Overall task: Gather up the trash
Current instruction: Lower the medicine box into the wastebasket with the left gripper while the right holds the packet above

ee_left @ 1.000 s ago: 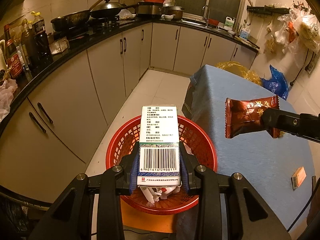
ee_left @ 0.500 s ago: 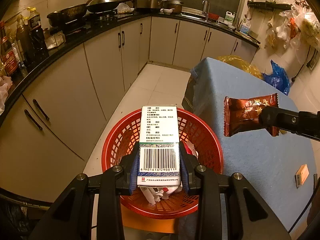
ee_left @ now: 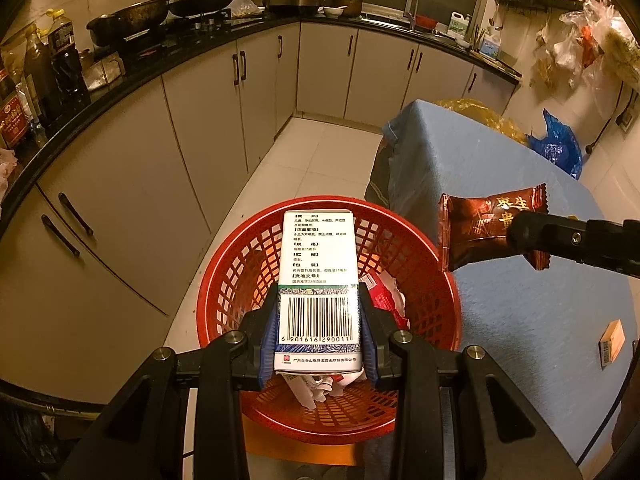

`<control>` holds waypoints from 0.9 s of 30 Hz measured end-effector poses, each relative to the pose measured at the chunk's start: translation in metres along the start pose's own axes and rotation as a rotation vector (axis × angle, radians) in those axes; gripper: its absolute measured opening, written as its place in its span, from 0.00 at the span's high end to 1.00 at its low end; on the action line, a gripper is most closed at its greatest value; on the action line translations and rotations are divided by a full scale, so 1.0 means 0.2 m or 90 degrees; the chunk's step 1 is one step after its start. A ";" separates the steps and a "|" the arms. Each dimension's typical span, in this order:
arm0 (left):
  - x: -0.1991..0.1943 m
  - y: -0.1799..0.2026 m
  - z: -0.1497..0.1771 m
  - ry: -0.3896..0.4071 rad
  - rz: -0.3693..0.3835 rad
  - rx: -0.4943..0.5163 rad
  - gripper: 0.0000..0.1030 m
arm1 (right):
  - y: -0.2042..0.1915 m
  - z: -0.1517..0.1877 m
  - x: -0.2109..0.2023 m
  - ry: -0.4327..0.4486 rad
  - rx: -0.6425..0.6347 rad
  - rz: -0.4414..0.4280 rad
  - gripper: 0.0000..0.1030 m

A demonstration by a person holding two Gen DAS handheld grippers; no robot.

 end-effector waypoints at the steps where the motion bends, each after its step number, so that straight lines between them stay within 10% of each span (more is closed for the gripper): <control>1: 0.01 0.00 0.00 -0.002 0.001 0.001 0.68 | 0.00 0.00 0.01 -0.002 0.000 0.002 0.77; 27: 0.09 -0.02 0.04 -0.020 0.009 0.000 0.68 | 0.02 0.00 0.20 -0.031 -0.004 0.022 0.77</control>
Point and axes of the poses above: each gripper's, at about its wrist camera, not at the fingertips, and x roughly the way its jaws point, y to its right, z to its underside, the point moved 9 cm from there along x, roughly the way its jaws point, and after that the axes turned 8 degrees about -z, right-handed, at the moved point
